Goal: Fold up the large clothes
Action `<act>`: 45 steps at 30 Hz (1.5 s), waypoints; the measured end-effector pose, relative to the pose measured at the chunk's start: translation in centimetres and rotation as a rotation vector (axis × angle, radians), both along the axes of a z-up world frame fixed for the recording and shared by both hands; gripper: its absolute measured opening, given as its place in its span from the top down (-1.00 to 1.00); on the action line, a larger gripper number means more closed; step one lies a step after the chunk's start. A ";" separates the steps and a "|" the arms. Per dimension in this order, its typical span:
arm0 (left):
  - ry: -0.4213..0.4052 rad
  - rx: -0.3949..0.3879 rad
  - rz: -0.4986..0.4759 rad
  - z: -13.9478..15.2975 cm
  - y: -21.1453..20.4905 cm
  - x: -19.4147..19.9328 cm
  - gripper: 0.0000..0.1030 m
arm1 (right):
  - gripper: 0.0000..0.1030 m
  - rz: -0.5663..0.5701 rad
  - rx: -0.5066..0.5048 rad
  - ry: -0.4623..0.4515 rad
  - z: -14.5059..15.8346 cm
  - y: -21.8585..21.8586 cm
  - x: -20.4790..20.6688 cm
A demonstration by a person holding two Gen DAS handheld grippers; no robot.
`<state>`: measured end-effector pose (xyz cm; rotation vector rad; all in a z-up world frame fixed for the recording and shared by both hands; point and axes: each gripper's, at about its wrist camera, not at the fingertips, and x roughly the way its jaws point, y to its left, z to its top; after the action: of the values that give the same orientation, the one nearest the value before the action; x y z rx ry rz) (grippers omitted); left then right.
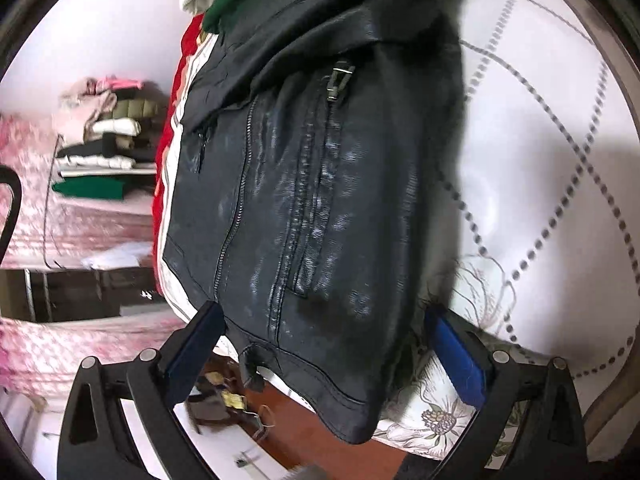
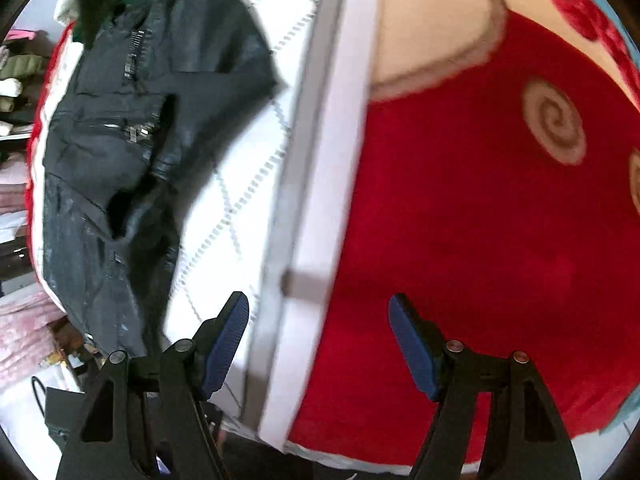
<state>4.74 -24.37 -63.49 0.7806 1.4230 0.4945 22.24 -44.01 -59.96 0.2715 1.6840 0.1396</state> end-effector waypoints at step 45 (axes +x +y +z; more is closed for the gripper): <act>-0.103 -0.695 0.089 17.8 12.0 3.9 0.82 | 0.61 -0.244 0.413 -0.036 13.2 6.7 4.7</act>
<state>8.63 -12.37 -45.66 0.1315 1.4066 0.0810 26.94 -37.29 -46.73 0.7760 1.5617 0.3080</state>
